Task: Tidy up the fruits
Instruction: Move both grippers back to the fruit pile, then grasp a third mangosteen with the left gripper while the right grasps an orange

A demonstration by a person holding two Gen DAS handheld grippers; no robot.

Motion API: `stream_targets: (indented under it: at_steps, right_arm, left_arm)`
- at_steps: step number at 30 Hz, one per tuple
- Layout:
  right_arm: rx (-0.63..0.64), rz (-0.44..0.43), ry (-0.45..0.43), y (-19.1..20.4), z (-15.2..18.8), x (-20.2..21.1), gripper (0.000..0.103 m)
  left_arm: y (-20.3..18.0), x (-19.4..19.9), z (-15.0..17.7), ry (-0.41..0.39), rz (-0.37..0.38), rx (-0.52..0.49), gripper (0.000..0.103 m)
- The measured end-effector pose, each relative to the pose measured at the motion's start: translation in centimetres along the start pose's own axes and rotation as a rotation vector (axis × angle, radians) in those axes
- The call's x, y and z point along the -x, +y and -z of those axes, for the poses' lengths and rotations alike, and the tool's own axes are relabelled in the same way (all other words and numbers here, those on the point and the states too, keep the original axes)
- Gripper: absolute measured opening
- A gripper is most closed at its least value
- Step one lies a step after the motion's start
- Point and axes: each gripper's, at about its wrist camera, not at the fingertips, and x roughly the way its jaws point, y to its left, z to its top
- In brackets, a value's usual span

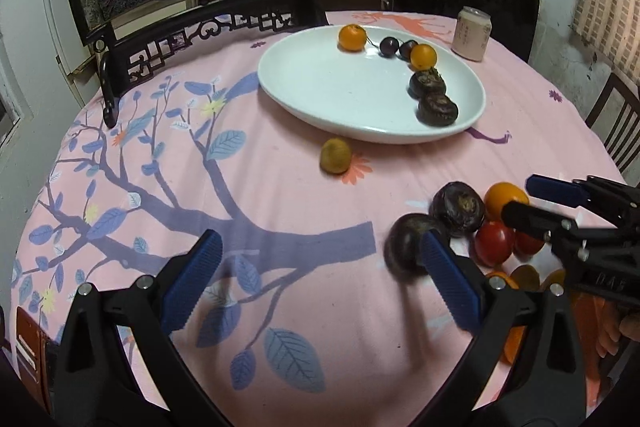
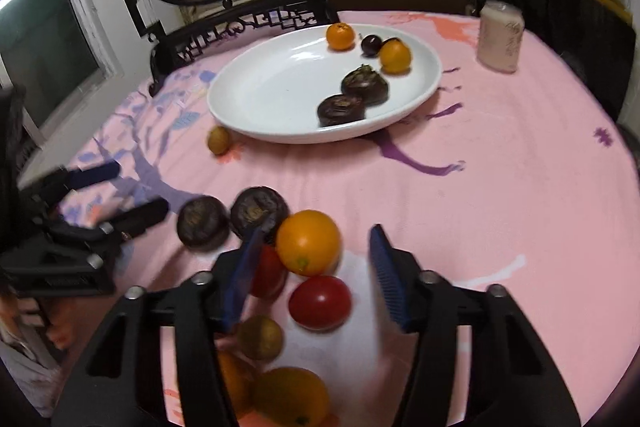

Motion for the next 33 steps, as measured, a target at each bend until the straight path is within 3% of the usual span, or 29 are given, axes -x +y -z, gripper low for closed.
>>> stream_targets:
  at_steps: [6, 11, 12, 15, 17, 22, 30, 33]
  right_arm:
    - [-0.101, -0.088, 0.035, -2.0, -0.2, -0.5, 0.042]
    - [-0.020, 0.098, -0.037, -1.5, -0.3, 1.3, 0.042]
    - [-0.008, 0.101, -0.037, -1.2, -0.3, 1.2, 0.042]
    - [0.022, 0.025, 0.020, -0.1, -0.1, -0.3, 0.042]
    - [0.031, 0.024, 0.020, 0.1, 0.0, -0.5, 0.042]
    - [-0.049, -0.058, 0.040, -1.4, 0.0, -0.7, 0.035]
    - [-0.043, -0.051, 0.026, -0.9, 0.0, -0.7, 0.035]
    - [-0.028, -0.032, 0.021, -0.6, 0.1, -0.6, 0.035]
  left_arm:
    - [-0.5, -0.3, 0.2, 0.008, -0.007, -0.021, 0.101]
    - [-1.0, -0.4, 0.3, 0.011, -0.011, -0.040, 0.101]
    - [-1.2, -0.5, 0.3, 0.012, -0.011, -0.046, 0.101]
    - [-2.0, -0.7, 0.5, 0.014, -0.014, -0.081, 0.101]
    - [-2.5, -0.7, 0.7, 0.013, -0.019, -0.100, 0.101]
    - [-3.2, -0.9, 0.9, 0.003, -0.018, -0.131, 0.101]
    - [-4.6, -2.0, 0.5, -0.007, -0.020, -0.188, 0.101]
    - [-4.6, -2.4, 0.3, 0.001, 0.012, -0.180, 0.100]
